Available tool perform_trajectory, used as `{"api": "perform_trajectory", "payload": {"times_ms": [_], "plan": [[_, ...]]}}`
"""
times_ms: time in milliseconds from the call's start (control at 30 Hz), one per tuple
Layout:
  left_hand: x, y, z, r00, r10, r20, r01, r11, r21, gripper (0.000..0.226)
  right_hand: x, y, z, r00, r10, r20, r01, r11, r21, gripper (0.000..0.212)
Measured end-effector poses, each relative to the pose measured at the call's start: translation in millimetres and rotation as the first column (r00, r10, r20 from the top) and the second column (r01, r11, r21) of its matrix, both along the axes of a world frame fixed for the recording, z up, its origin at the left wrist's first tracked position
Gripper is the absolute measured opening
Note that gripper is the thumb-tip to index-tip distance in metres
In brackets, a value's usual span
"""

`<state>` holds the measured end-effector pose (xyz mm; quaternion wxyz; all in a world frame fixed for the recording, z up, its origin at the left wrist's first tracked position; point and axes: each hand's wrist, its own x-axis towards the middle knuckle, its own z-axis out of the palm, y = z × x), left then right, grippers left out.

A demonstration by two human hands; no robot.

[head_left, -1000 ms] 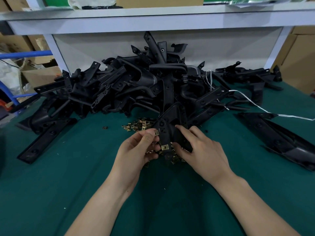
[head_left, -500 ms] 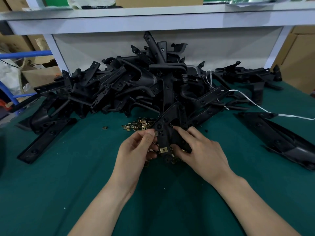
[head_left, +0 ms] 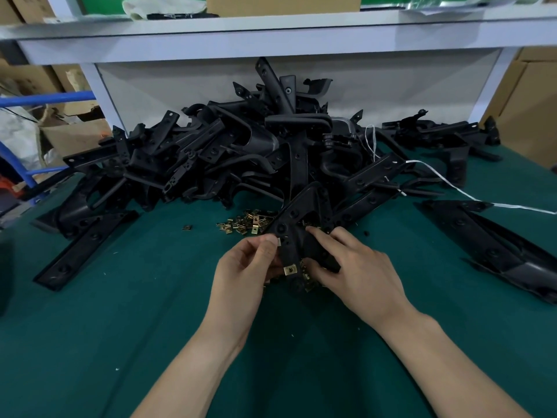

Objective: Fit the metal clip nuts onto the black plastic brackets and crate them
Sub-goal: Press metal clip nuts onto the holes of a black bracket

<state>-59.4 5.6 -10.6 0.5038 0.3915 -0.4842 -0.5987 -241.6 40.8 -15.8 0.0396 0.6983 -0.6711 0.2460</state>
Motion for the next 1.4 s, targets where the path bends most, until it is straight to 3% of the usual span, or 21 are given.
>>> {"api": "perform_trajectory", "payload": {"times_ms": [267, 733, 967, 1067, 1400], "plan": [[-2.7, 0.1, 0.1, 0.999, -0.038, -0.03, 0.04, 0.998, 0.041, 0.023, -0.8, 0.3, 0.1, 0.998, 0.005, -0.056, -0.007, 1.0, -0.022, 0.053], [-5.1, 7.5, 0.0, 0.973, -0.043, 0.229, 0.059, 0.996, -0.066, 0.024, 1.2, 1.3, -0.1, 0.992, 0.012, -0.124, -0.022, 0.997, -0.08, 0.054], [-7.7, 9.6, -0.1, 0.972, -0.073, 0.223, 0.086, 0.995, -0.052, 0.034, 3.2, 1.1, -1.6, 0.986, 0.039, -0.16, -0.061, 0.989, -0.138, 0.053], [-7.1, 9.3, -0.1, 0.968, -0.081, 0.239, 0.096, 0.994, -0.054, 0.026, 3.1, 1.4, -1.9, 0.986, 0.039, -0.162, -0.062, 0.989, -0.136, 0.054], [-9.4, 13.5, -0.9, 0.922, 0.059, 0.382, 0.016, 0.982, -0.19, 0.022, 4.3, 2.0, -0.7, 0.988, 0.054, -0.145, -0.075, 0.987, -0.143, 0.053]]}}
